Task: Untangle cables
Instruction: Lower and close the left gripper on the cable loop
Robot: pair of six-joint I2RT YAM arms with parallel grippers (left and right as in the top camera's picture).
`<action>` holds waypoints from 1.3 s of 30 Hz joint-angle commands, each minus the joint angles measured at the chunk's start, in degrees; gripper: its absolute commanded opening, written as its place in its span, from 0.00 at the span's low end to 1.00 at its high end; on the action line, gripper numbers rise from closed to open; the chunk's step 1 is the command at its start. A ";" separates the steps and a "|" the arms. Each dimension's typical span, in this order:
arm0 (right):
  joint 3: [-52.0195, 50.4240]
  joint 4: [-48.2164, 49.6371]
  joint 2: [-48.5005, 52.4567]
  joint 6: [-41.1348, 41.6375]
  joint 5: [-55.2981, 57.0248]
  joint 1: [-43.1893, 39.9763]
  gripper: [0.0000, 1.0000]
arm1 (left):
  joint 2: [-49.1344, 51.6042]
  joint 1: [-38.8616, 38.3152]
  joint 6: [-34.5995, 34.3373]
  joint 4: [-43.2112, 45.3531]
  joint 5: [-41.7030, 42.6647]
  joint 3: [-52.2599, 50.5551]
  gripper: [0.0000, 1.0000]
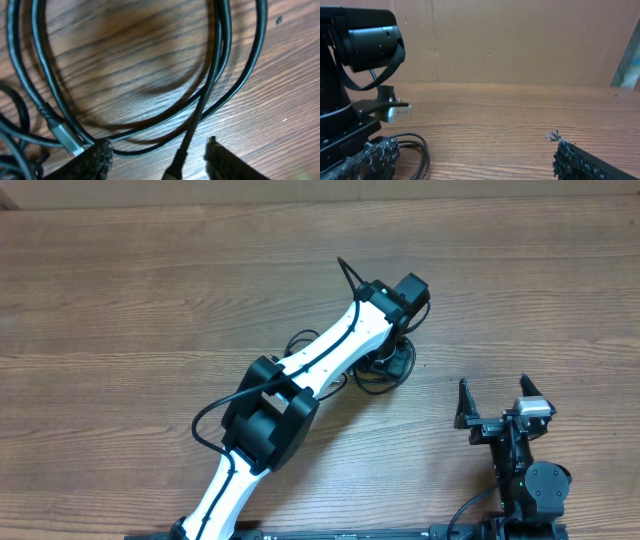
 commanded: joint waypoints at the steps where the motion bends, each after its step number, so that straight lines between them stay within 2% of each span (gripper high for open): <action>1: -0.57 0.42 -0.57 -0.02 0.35 -0.15 1.00 | 0.31 -0.48 3.32 0.81 0.02 -1.95 0.61; 5: -0.57 0.42 -0.57 -0.02 0.35 -0.15 1.00 | 0.31 -0.48 3.28 1.44 0.07 -3.13 0.65; 10: -0.57 0.42 -0.57 -0.02 0.35 -0.15 1.00 | 0.31 -0.48 3.50 1.73 0.09 -3.26 0.51; 13: -0.57 0.42 -0.57 -0.02 0.35 -0.15 1.00 | 0.31 -0.48 3.32 2.36 0.90 -3.23 0.50; 19: -0.57 0.42 -0.57 -0.02 0.35 -0.15 1.00 | 0.20 -0.22 3.23 2.54 3.15 -1.84 0.38; 22: -0.57 0.42 -0.57 -0.02 0.35 -0.15 1.00 | 0.15 0.11 3.23 0.20 3.63 1.46 0.36; 31: -0.57 0.42 -0.57 -0.02 0.35 -0.15 1.00 | 0.13 0.22 3.23 -12.04 3.58 19.52 0.09; 33: -0.57 0.42 -0.57 -0.02 0.35 -0.15 1.00 | 0.13 0.24 3.23 -14.60 3.54 23.04 0.12; 36: -0.57 0.42 -0.57 -0.02 0.35 -0.15 1.00 | 0.13 0.22 3.39 -16.15 3.06 24.79 0.46; 39: -0.57 0.42 -0.57 -0.02 0.35 -0.15 1.00 | 0.50 -0.09 5.42 -15.91 3.08 23.50 0.60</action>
